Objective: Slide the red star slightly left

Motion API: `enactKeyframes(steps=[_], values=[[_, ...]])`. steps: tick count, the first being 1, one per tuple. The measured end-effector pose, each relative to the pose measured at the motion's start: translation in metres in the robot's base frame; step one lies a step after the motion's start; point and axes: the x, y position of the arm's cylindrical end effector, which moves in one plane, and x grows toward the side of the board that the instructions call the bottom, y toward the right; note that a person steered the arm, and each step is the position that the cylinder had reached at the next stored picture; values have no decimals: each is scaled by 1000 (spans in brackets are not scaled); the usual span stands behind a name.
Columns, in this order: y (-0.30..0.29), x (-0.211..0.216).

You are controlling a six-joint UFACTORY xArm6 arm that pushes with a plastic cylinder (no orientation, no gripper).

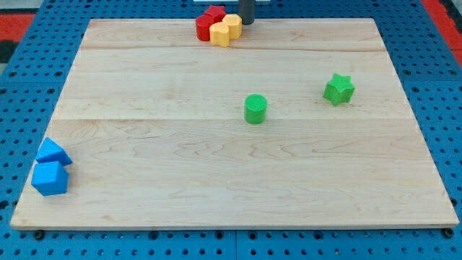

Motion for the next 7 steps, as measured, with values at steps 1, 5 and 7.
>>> enactKeyframes(steps=[1, 5, 7], values=[[-32, 25], [41, 0], [-64, 22]])
